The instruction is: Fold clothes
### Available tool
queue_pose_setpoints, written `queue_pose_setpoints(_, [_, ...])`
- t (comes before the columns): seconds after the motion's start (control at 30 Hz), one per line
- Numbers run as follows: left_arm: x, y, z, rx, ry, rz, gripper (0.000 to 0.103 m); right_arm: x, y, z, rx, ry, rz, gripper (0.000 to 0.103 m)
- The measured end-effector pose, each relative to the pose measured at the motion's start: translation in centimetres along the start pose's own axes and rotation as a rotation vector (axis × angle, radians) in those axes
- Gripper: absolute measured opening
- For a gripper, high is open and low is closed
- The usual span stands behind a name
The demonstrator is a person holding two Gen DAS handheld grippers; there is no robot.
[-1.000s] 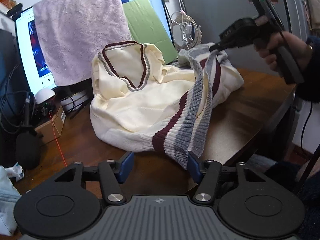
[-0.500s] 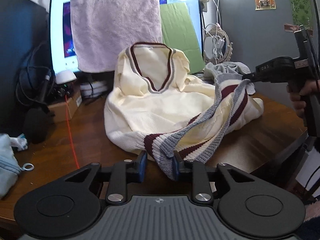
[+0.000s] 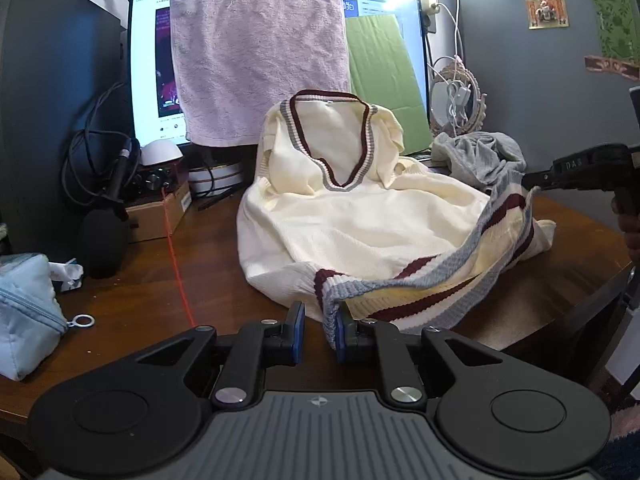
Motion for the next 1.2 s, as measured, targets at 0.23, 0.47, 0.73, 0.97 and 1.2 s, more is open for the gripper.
queue_pose_setpoints(0.23, [0.1,-0.4,1.3,0.045,0.112,0.022,0.004,2.2,3.2,0.0,-0.018,0.038,0.021,0.007])
queue_pose_setpoints(0.47, [0.5,-0.5,1.8,0.075,0.169,0.04,0.004,6.1,6.5,0.3,0.002,0.088,0.066,0.029])
queue_pose_setpoints(0.73, [0.5,-0.7,1.7,0.09,0.173,0.051,0.004,8.0,7.7,0.6,-0.148,-0.172,0.004,0.046])
queue_pose_setpoints(0.97, [0.5,-0.7,1.9,0.088,0.171,0.058,0.005,6.8,7.6,-2.5,-0.266,-0.501,-0.059,0.047])
queue_pose_setpoints(1.2, [0.6,-0.8,1.8,0.094,0.172,0.059,0.005,7.8,5.9,-0.5,-0.205,-0.402,0.05,0.031])
Point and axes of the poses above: each gripper's, at about its wrist camera, not at the fingertips, and y roughly against the way its jaws point, z to its left, x to its underside, the point moved 5 cm from there along -y, roughly the way its jaws point, and after that the axes turned 7 degrees about -x, right-handed, at the moved point
